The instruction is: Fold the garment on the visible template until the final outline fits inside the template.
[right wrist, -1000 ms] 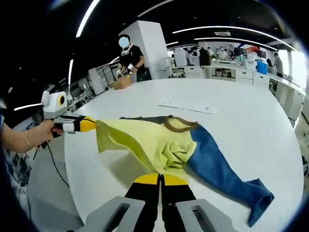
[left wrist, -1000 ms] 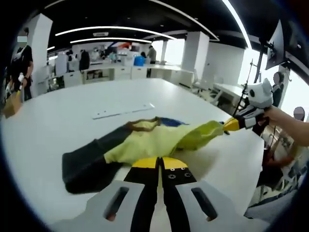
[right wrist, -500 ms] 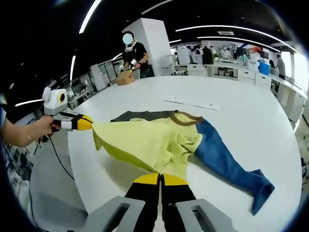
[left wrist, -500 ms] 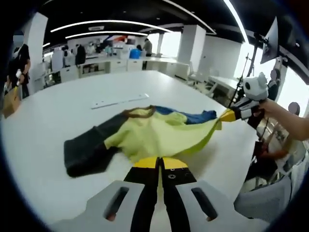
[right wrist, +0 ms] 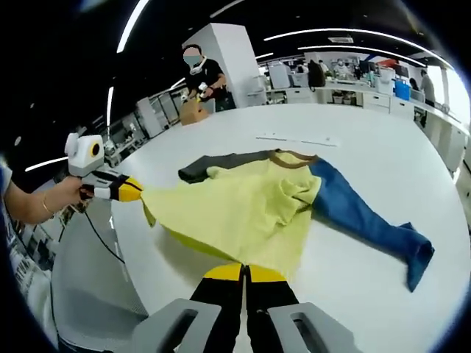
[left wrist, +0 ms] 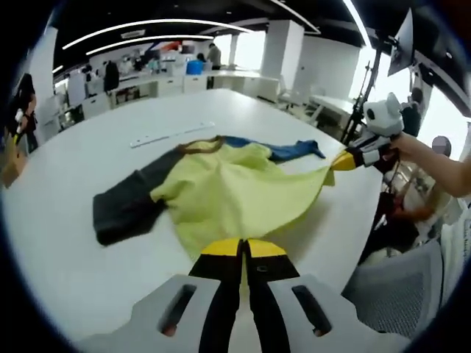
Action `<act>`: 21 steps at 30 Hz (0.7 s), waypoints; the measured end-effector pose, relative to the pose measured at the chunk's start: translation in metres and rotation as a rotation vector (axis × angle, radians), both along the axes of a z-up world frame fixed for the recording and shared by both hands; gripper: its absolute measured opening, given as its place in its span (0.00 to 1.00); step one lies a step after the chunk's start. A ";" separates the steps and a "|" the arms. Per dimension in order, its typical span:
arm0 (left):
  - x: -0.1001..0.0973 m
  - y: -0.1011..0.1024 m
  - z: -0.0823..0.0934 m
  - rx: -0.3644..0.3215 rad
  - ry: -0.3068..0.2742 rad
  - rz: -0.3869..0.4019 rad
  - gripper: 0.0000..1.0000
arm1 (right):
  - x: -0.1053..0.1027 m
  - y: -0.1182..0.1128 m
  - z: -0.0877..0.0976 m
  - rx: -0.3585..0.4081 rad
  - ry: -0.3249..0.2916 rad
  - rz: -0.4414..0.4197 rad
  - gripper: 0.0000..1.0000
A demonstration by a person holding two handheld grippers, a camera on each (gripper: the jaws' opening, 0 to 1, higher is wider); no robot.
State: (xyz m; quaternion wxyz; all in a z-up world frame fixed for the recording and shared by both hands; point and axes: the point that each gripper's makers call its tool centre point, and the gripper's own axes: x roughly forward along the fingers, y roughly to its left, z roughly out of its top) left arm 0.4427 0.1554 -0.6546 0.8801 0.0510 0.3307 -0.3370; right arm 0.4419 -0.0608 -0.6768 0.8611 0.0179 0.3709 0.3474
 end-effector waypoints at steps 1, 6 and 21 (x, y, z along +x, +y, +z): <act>-0.002 0.000 -0.001 0.001 0.002 0.000 0.00 | -0.003 0.000 -0.003 -0.008 0.006 0.000 0.00; -0.017 0.002 -0.010 0.014 0.014 0.002 0.00 | -0.015 0.003 -0.014 0.002 0.036 -0.001 0.00; -0.049 0.005 -0.049 0.044 0.115 0.020 0.00 | -0.052 0.006 -0.048 -0.016 0.128 0.000 0.00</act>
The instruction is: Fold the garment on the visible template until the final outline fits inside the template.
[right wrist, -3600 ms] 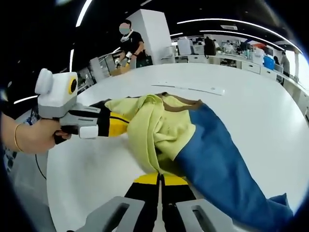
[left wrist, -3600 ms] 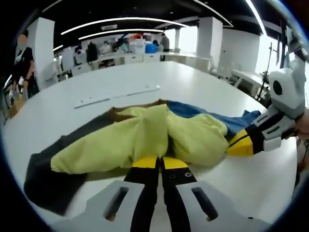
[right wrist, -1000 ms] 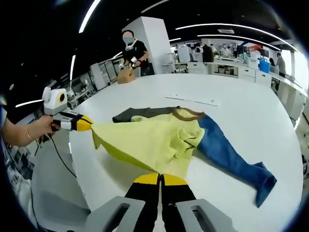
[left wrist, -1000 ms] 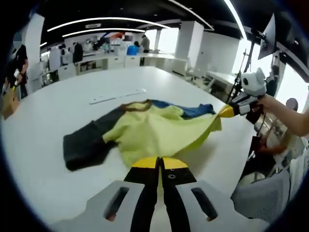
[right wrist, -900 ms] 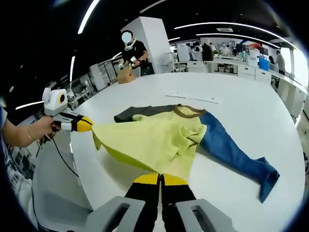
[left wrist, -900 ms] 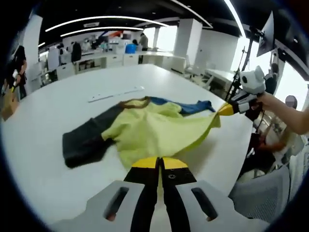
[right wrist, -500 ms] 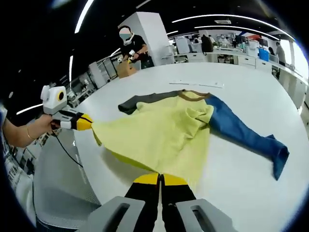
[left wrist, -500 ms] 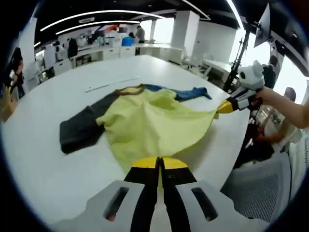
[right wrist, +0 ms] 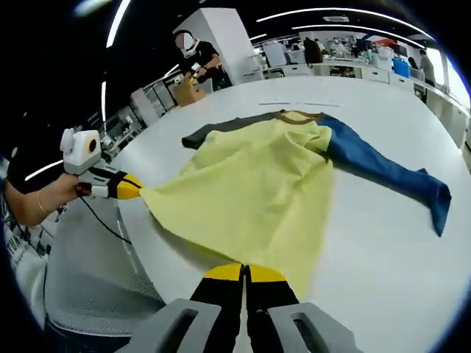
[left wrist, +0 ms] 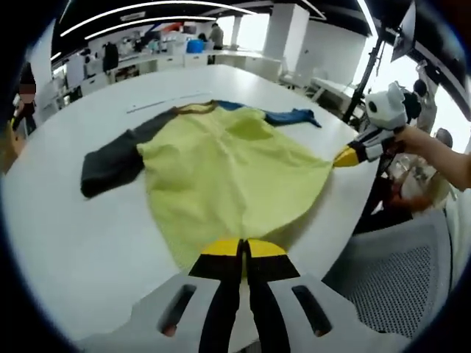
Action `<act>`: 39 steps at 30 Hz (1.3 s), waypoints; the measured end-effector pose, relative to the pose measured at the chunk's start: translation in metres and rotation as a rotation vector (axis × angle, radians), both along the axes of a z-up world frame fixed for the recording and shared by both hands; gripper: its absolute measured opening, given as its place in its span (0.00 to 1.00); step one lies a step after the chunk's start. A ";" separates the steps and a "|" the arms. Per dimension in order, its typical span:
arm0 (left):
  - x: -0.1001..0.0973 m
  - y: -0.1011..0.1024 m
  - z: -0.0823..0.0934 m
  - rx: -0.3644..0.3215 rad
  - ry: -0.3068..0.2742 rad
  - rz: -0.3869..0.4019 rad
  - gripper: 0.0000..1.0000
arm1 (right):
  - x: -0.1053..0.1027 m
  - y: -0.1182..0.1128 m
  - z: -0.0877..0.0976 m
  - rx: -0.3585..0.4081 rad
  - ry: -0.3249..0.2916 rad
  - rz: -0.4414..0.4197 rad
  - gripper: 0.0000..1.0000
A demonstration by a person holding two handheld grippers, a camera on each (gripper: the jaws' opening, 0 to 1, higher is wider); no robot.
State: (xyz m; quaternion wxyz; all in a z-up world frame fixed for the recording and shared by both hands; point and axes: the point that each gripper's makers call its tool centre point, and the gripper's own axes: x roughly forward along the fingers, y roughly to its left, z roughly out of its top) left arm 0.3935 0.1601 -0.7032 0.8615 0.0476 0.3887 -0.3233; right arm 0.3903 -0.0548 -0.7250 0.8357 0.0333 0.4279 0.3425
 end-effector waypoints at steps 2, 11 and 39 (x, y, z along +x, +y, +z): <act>-0.004 0.002 -0.005 0.015 0.005 0.007 0.00 | -0.004 0.001 -0.004 0.000 0.009 -0.004 0.00; -0.014 0.009 -0.029 0.067 0.054 0.024 0.00 | -0.014 0.001 -0.022 -0.033 0.034 0.001 0.00; -0.003 0.036 -0.013 -0.023 0.004 0.172 0.39 | -0.010 -0.002 -0.002 -0.053 -0.011 -0.015 0.43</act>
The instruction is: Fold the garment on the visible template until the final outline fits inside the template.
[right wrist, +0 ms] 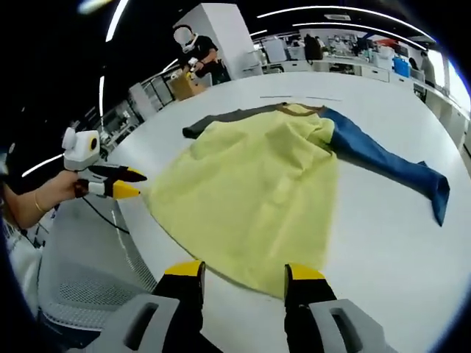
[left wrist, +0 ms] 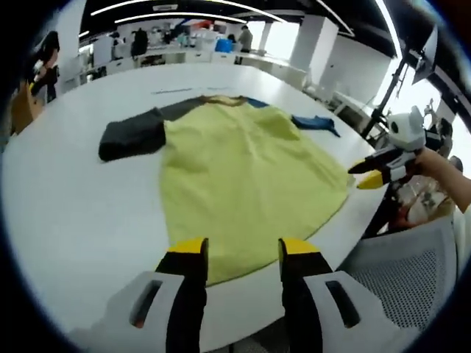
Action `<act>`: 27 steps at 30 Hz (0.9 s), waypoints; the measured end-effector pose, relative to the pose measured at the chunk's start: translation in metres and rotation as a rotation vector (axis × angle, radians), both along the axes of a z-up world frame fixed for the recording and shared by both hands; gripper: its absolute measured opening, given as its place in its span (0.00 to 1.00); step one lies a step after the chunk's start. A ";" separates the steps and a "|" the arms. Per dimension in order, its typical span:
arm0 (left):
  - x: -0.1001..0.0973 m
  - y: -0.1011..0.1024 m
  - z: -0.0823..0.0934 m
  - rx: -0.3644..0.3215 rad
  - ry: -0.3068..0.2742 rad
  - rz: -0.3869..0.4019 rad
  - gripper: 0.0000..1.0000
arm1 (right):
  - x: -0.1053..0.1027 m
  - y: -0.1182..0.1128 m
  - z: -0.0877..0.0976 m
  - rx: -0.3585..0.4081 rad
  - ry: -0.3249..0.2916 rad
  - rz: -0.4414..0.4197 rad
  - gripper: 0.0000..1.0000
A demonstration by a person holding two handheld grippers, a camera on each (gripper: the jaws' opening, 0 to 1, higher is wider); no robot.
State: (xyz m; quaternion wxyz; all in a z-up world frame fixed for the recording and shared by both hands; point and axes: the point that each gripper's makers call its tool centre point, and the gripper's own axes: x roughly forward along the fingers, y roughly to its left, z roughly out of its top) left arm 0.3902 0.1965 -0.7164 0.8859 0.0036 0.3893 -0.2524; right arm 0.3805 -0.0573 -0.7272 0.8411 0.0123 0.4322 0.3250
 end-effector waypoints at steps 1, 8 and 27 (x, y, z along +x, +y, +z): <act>0.000 0.001 0.000 0.003 -0.001 0.002 0.40 | 0.001 -0.002 -0.001 -0.003 0.002 -0.011 0.46; 0.002 0.030 -0.017 0.076 0.031 0.062 0.39 | 0.006 -0.023 -0.009 -0.047 0.012 -0.090 0.48; -0.006 0.051 -0.039 0.146 0.055 0.113 0.16 | 0.007 -0.046 -0.027 -0.143 0.009 -0.160 0.18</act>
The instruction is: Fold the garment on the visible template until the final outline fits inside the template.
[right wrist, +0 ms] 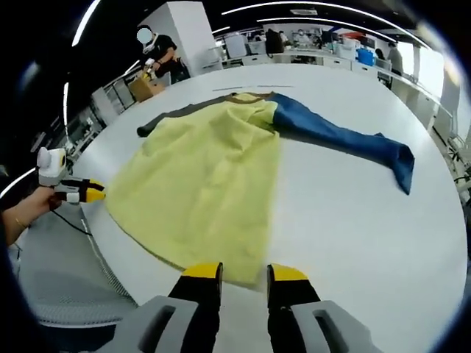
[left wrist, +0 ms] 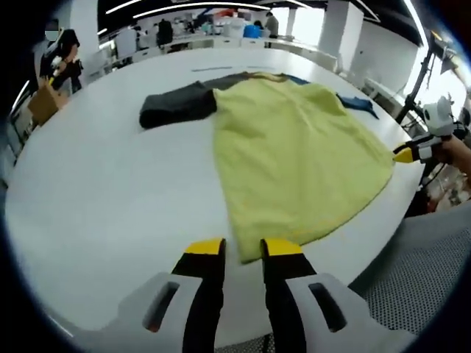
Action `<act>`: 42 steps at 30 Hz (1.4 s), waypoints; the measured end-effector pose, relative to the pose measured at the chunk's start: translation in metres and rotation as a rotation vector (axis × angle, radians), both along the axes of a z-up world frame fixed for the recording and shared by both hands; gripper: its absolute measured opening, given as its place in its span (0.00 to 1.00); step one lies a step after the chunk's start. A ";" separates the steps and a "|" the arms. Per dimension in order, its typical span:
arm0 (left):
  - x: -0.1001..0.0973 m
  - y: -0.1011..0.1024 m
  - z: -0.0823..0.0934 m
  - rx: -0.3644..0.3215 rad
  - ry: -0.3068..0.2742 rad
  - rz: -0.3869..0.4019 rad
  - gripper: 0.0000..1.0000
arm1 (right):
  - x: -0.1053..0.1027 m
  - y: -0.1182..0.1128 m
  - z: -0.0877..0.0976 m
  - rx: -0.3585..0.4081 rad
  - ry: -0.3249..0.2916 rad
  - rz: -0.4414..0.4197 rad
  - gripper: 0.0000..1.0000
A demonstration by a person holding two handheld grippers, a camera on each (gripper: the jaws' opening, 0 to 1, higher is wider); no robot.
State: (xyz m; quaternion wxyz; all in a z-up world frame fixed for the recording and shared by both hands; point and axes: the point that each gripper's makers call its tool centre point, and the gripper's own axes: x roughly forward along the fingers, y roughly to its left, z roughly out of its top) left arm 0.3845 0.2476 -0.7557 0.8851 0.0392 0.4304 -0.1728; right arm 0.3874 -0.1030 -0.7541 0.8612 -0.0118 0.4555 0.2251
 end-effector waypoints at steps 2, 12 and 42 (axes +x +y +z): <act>0.001 0.001 0.000 0.005 -0.004 0.001 0.16 | 0.000 -0.003 -0.001 -0.046 -0.011 0.025 0.14; 0.003 -0.002 -0.001 -0.008 0.004 0.029 0.05 | -0.001 -0.005 -0.005 -0.067 0.004 0.041 0.00; -0.021 -0.006 0.017 -0.053 0.047 0.037 0.00 | -0.041 -0.008 0.007 -0.066 0.031 0.122 0.00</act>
